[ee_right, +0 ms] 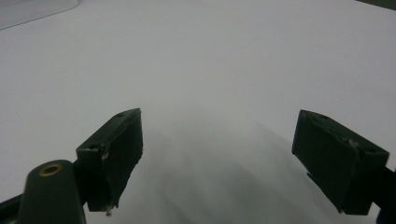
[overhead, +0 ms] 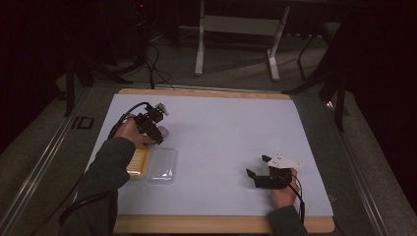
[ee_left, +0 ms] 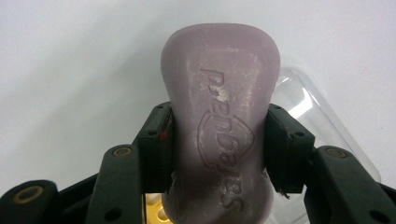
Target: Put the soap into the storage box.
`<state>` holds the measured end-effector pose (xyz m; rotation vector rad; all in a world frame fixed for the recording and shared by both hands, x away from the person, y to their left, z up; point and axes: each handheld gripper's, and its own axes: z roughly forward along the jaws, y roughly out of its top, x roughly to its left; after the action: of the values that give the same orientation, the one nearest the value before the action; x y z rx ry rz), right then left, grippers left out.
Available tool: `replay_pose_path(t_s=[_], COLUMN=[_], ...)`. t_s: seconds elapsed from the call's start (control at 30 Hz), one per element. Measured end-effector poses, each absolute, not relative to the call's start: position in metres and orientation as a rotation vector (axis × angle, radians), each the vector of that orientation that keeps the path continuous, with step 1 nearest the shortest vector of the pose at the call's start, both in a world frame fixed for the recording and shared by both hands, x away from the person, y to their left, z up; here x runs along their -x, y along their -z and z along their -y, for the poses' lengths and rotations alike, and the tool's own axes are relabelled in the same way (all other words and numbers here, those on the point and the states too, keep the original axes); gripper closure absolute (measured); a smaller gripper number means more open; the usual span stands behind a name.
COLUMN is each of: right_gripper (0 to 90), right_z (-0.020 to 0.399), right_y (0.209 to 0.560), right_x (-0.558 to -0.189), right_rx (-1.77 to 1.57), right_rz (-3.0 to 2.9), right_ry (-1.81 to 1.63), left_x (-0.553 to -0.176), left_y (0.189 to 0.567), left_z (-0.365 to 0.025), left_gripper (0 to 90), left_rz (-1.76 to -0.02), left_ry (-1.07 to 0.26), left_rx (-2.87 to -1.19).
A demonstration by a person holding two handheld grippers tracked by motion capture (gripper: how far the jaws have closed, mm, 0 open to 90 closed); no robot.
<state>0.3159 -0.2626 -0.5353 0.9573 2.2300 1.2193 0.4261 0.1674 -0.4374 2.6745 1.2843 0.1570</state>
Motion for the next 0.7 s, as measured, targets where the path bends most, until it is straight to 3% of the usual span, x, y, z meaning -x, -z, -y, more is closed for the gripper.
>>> replay_pose_path(t_s=[0.7], right_gripper=[15.9], right_z=[0.263], right_y=[0.535], right_x=[-0.316], right_rx=[-0.957], right_rz=[-2.228], right_ry=[-1.219], left_x=[-0.412], left_y=[0.433], left_z=[-0.188], left_gripper=[49.7], left_rz=[-1.399], left_ry=[-0.157], left_rx=[-2.59])
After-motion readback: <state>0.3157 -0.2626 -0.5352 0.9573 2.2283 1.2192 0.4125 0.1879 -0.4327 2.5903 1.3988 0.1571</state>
